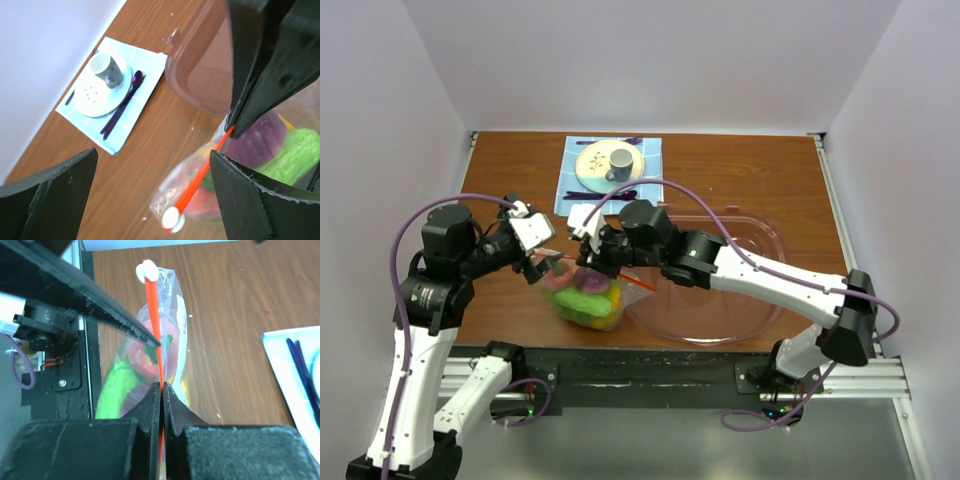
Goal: Open the zip-top bag and remove the fake food
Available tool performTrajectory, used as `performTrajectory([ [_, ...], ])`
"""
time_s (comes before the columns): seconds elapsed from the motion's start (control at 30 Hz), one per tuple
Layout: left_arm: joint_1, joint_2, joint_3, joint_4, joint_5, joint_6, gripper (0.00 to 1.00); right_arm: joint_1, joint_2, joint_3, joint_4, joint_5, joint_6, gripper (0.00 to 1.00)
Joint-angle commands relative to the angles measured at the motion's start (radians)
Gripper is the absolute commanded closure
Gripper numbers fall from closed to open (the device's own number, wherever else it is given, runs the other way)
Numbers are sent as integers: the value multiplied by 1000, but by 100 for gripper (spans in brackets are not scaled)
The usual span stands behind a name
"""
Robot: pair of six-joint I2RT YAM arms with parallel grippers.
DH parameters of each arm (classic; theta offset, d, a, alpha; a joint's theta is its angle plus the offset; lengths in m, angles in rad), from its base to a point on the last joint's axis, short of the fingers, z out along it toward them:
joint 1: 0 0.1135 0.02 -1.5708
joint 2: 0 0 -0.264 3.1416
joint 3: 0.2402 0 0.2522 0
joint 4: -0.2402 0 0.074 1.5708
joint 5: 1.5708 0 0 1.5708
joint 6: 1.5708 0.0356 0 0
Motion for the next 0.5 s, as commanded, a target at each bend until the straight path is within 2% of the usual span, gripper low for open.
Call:
performTrajectory([
  [0.0,16,16,29,136,86,-149,0,-38,-139,-55,94,70,61,100],
  [0.13,16,106,192,79,254,-154,0,-99,-219,-139,178,14,148,100],
  [0.23,18,145,262,-19,352,-85,0,-142,-291,-205,227,-31,226,100],
  [0.37,18,183,306,-149,432,37,0,-164,-378,-265,305,-75,300,100],
  [0.47,18,203,301,-185,471,68,0,-164,-395,-242,304,-117,323,100],
])
